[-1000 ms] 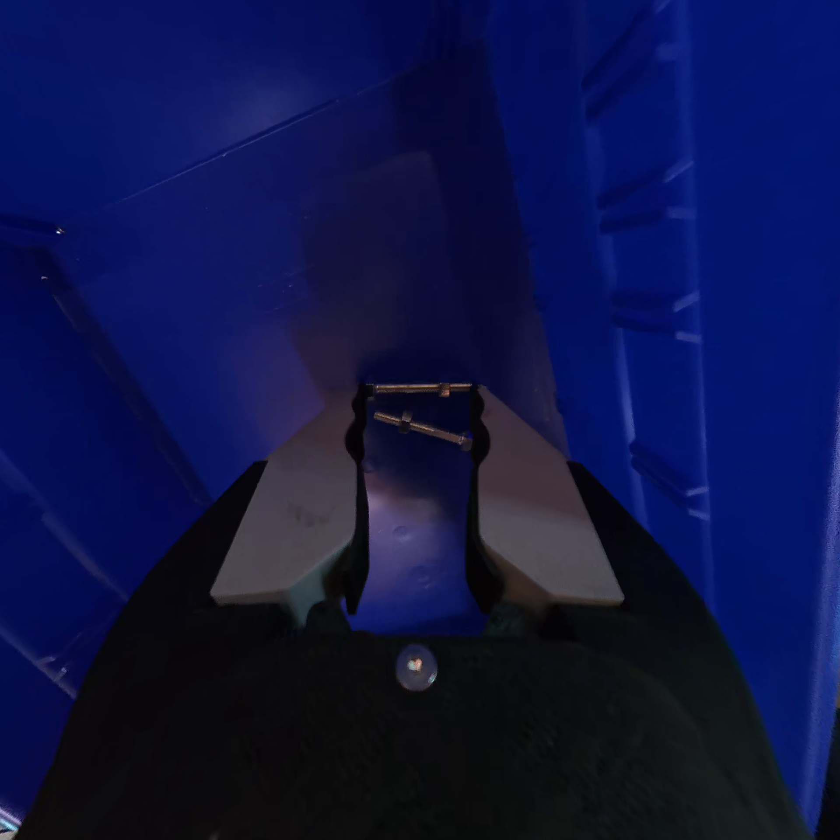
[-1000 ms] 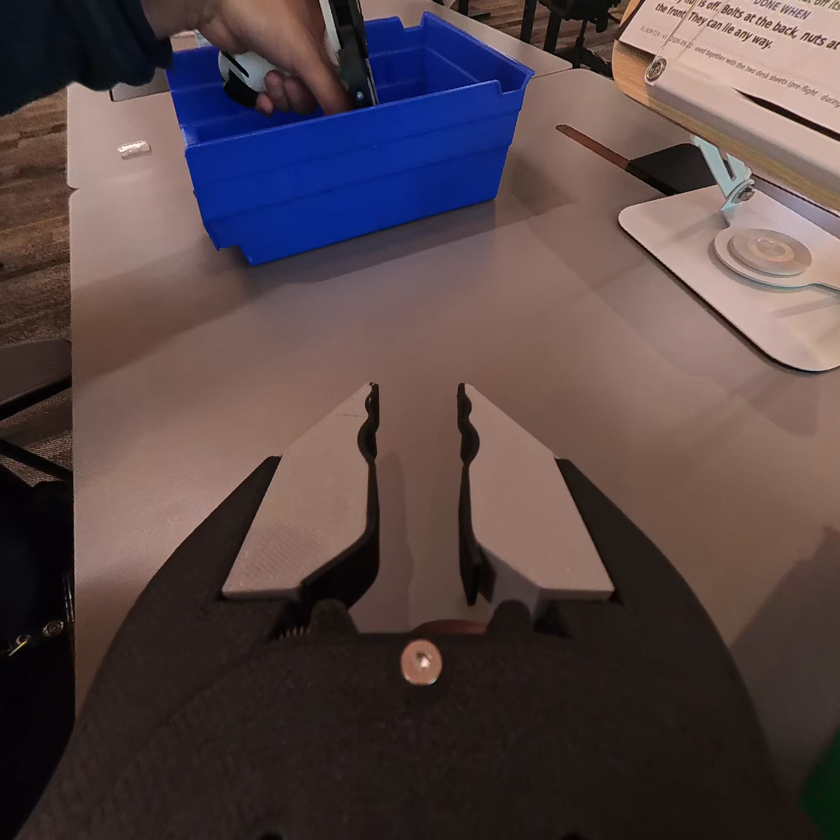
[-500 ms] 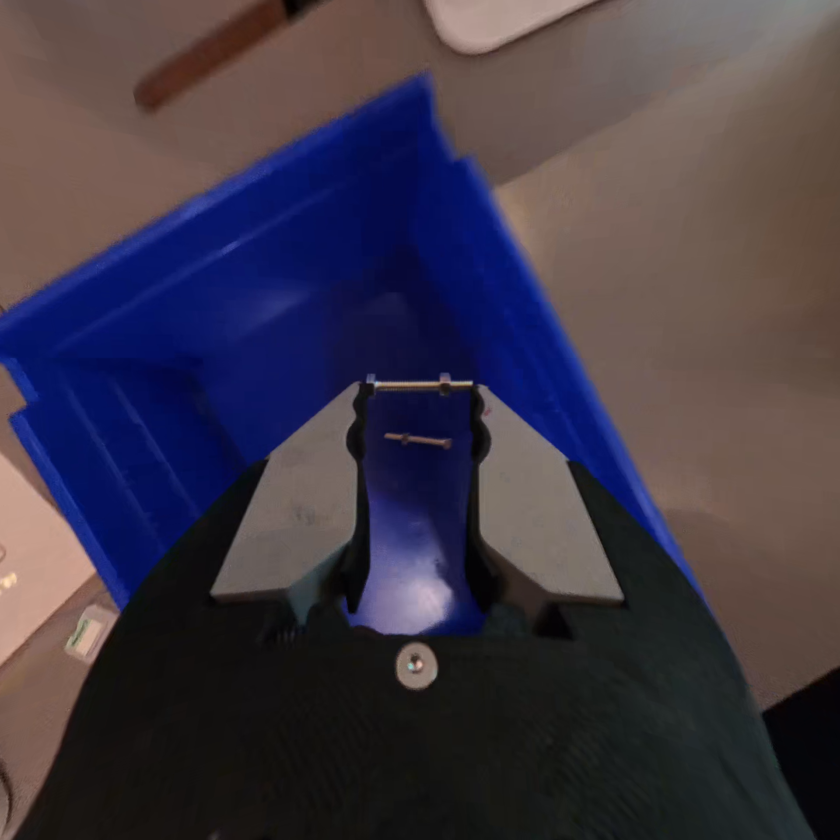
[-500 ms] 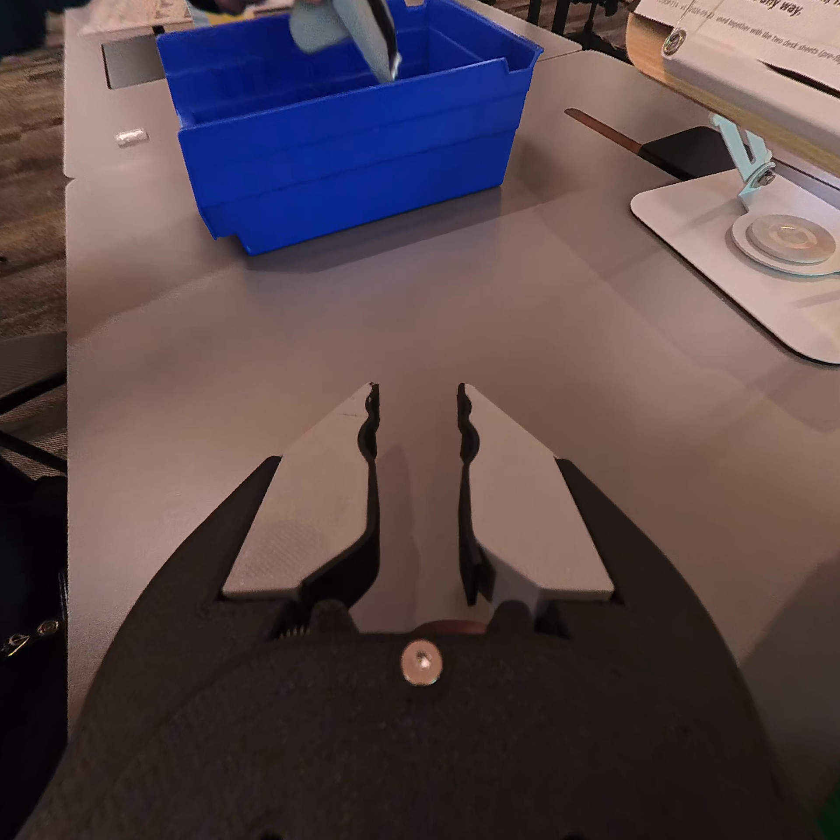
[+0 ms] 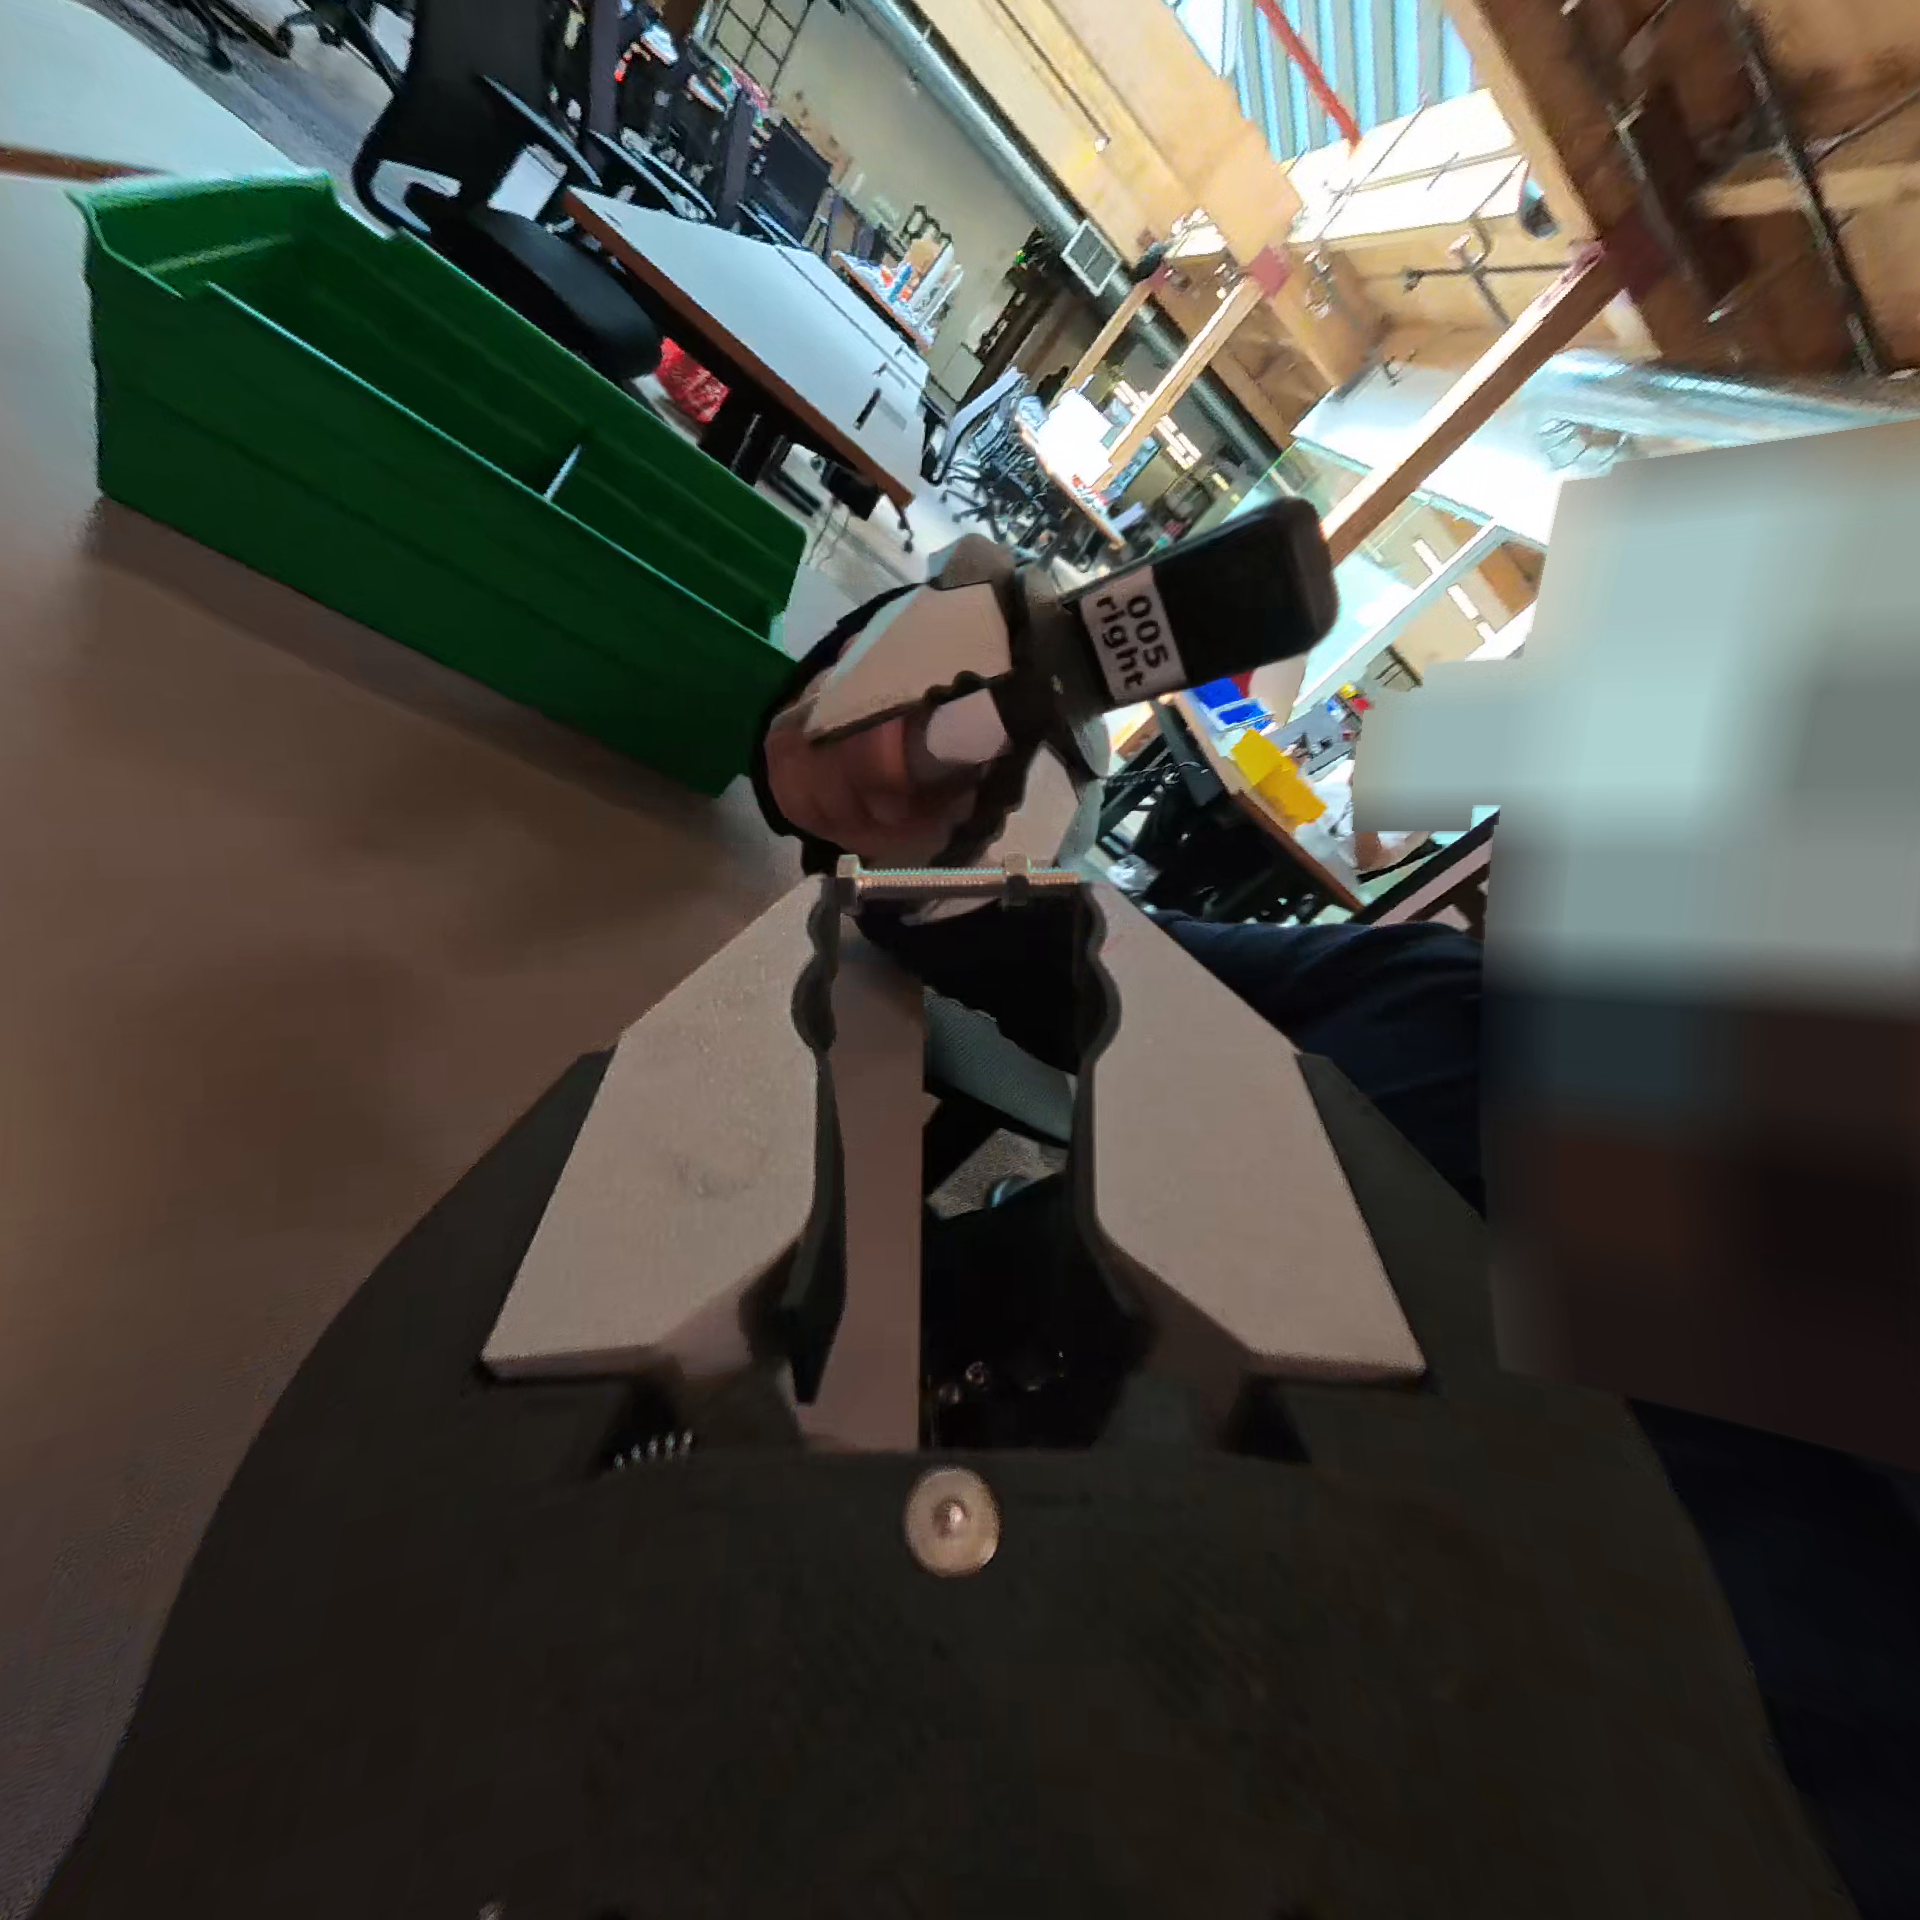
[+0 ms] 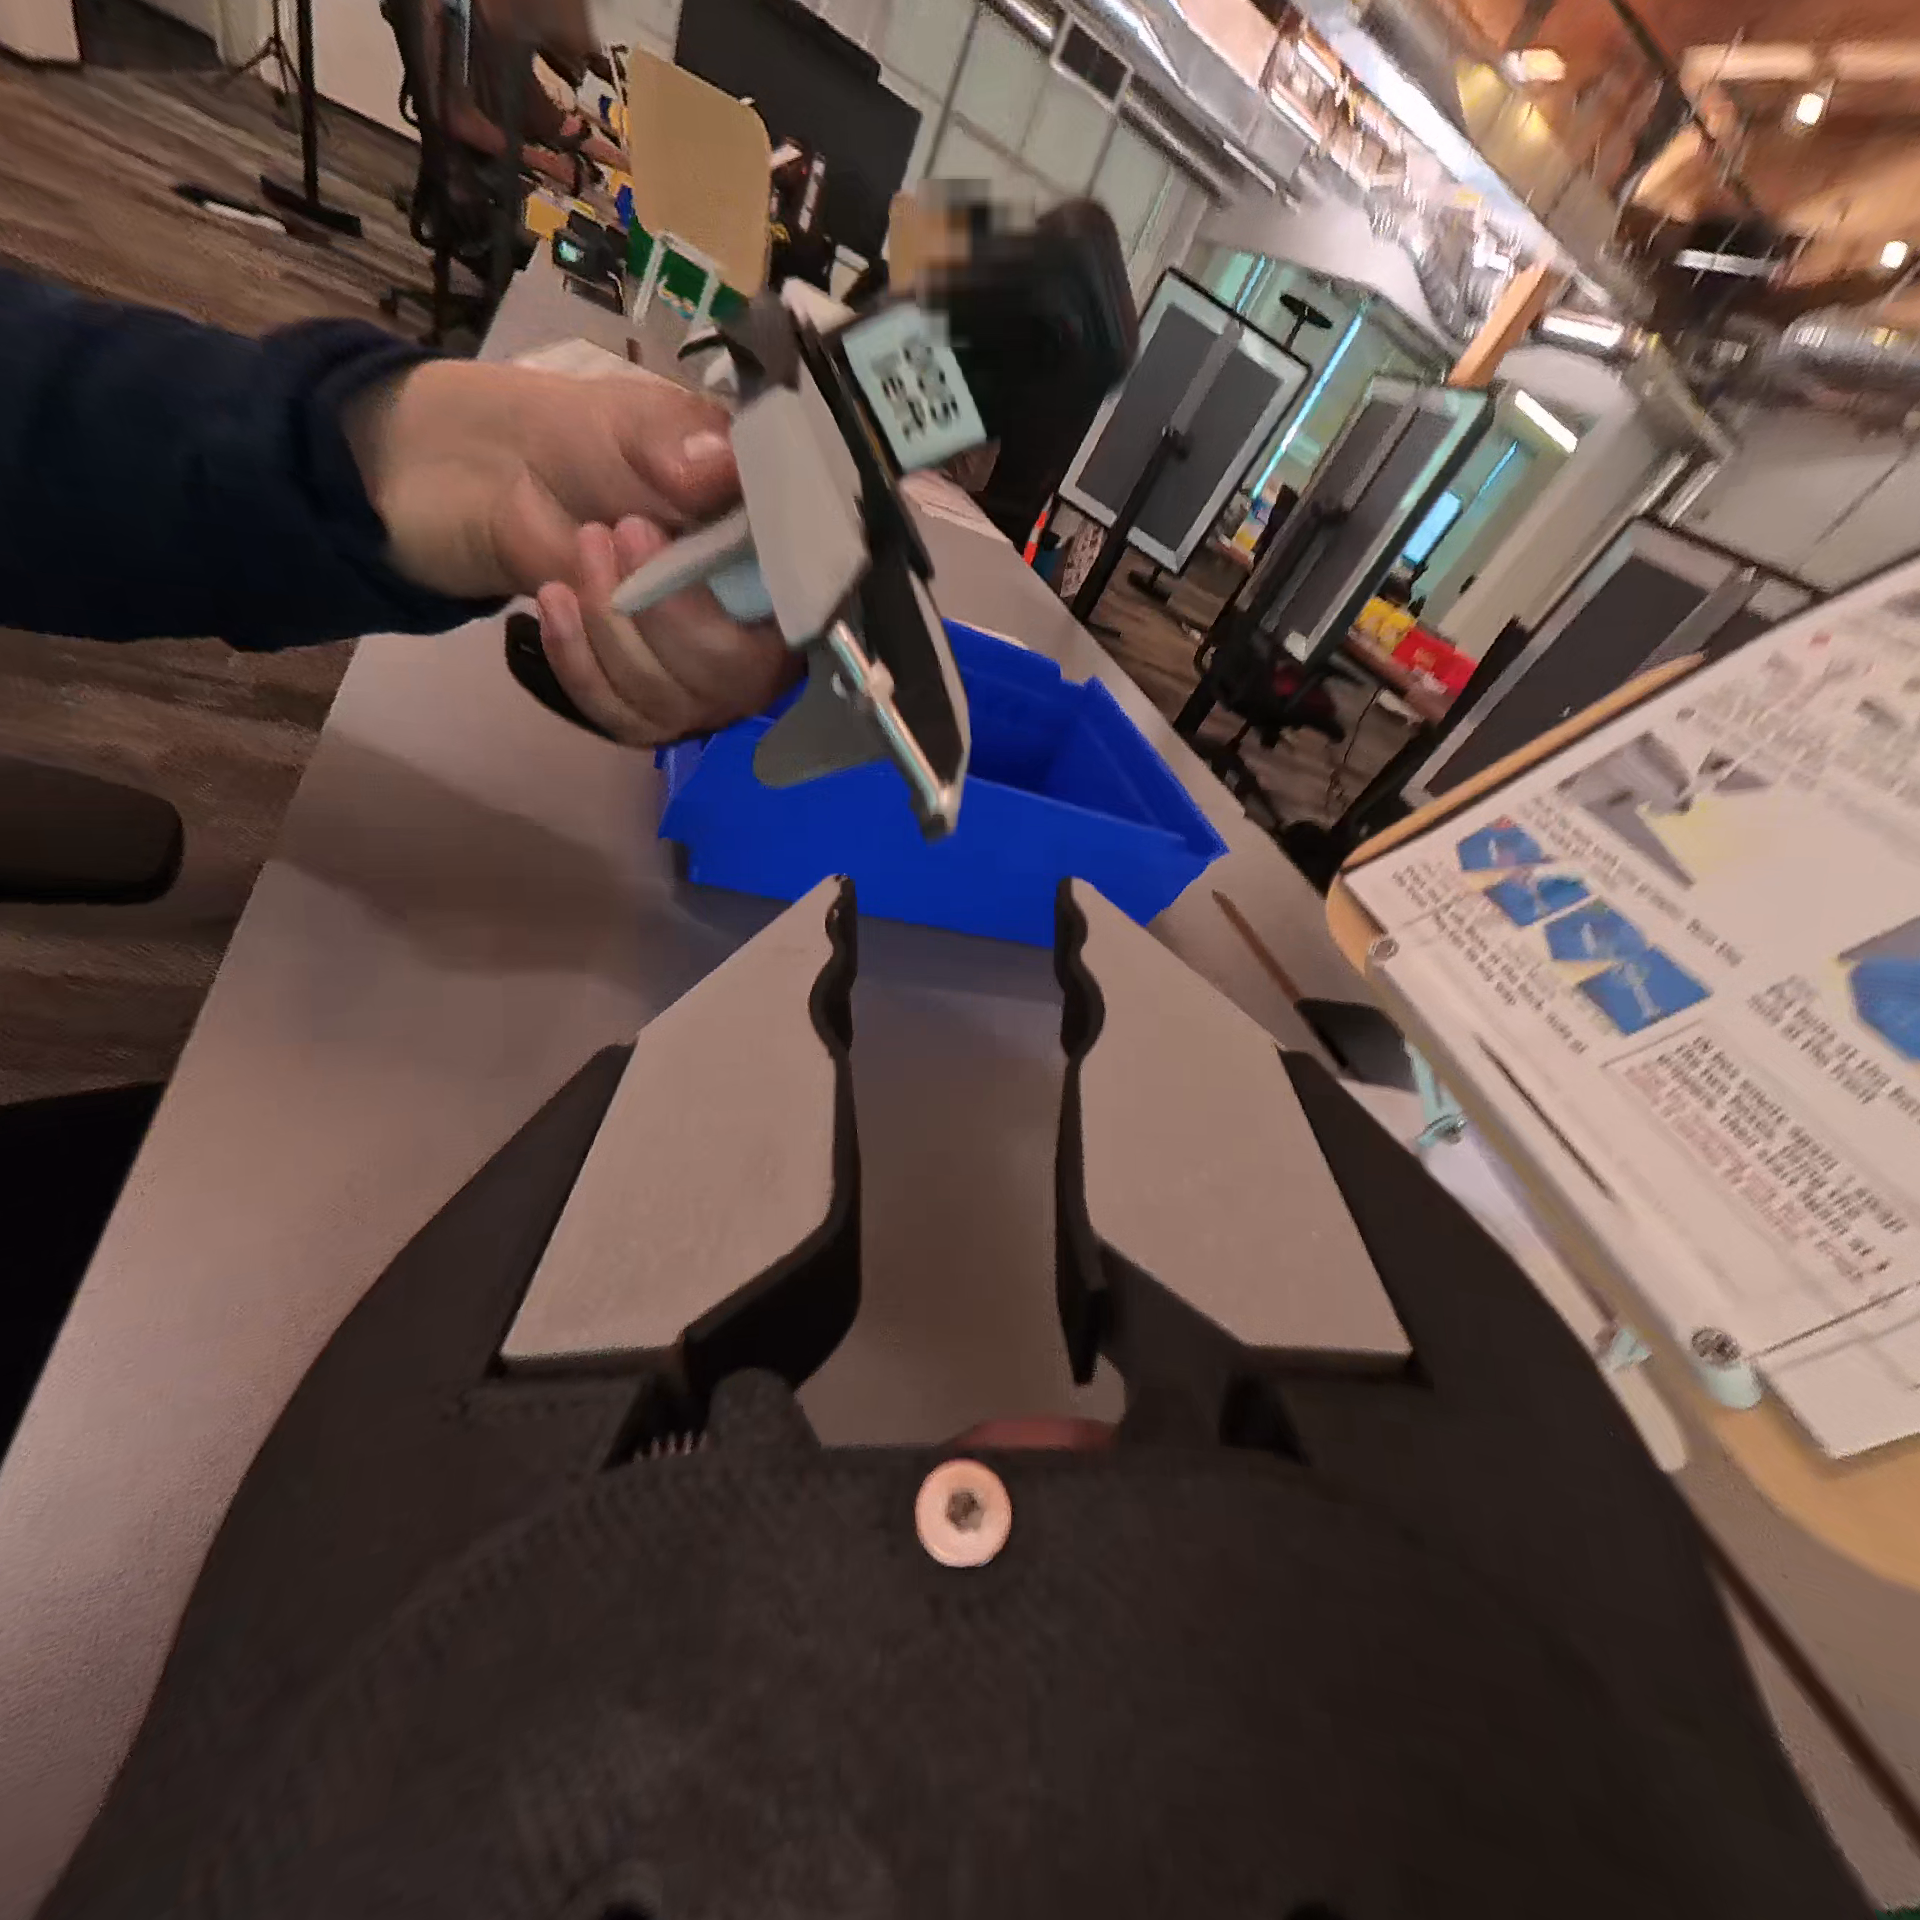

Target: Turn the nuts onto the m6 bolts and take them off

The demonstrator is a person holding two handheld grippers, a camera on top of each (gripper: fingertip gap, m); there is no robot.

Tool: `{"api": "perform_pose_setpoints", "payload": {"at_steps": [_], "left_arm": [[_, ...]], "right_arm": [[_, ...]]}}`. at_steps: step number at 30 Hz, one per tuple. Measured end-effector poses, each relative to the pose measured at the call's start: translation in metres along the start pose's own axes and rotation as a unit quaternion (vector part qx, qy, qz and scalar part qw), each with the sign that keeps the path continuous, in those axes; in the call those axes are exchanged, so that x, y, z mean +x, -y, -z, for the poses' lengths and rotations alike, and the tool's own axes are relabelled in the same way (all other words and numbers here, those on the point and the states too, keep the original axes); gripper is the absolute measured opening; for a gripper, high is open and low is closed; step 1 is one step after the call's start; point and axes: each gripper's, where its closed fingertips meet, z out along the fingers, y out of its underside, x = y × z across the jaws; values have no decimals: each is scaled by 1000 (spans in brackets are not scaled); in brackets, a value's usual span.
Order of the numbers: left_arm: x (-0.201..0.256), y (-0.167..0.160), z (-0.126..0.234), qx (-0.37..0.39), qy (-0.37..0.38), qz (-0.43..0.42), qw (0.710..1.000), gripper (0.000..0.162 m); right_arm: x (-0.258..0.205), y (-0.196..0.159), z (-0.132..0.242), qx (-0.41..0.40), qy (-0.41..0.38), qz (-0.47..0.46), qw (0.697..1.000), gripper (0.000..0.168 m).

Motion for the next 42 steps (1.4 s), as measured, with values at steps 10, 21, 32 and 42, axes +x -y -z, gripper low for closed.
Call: {"api": "perform_pose_setpoints", "payload": {"at_steps": [10,21,32,42], "left_arm": [[-21,-5,-25,41,-45,76,995,44],[-67,-30,-38,7,120,-183,976,44],[-100,-27,-42,28,186,-200,962,11],[-97,-32,-38,53,111,-116,986,4]], "right_arm": [[-4,-6,-10,-21,-17,64,998,6],[21,-51,-2,-2,102,-363,926,4],[12,-73,-14,-34,123,-445,887,4],[10,-77,-21,-36,114,-430,895,5]]}}
